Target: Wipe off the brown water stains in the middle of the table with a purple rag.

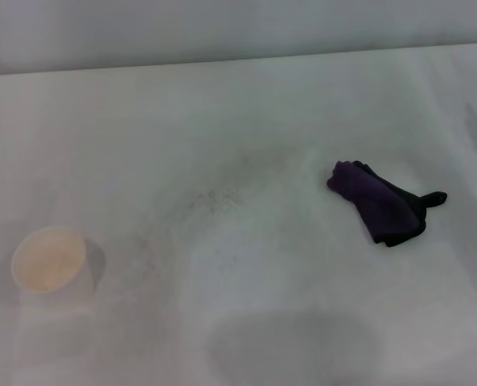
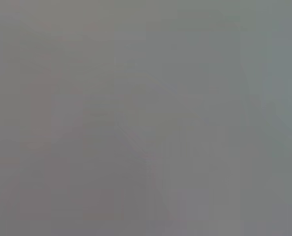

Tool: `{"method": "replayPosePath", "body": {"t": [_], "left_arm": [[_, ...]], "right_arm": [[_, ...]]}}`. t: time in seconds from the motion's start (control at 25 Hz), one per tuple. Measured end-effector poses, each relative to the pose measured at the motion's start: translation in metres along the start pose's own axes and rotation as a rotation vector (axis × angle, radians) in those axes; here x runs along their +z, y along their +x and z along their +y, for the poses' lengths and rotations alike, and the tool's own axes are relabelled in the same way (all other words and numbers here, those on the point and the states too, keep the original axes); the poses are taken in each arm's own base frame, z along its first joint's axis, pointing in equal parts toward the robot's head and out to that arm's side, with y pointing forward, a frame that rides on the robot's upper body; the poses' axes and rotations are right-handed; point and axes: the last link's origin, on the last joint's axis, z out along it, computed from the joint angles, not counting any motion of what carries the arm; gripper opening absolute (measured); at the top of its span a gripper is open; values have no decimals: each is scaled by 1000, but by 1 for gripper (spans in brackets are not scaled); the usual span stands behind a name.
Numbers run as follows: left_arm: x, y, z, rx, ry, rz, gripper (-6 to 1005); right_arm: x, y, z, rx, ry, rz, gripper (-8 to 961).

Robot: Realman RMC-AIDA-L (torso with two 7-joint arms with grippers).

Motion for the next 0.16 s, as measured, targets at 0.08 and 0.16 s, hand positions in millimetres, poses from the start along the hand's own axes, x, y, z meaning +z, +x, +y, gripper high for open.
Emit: {"method": "replayPosePath", "body": {"t": [0.08,0.16], "left_arm": [[1,0,1,0,-5,2,892],[3,1,1,2,-10,5,892]], "right_arm": [[-3,2,0,-10,8,-1,433],[-5,4,1,-19,10,4,433]]}}
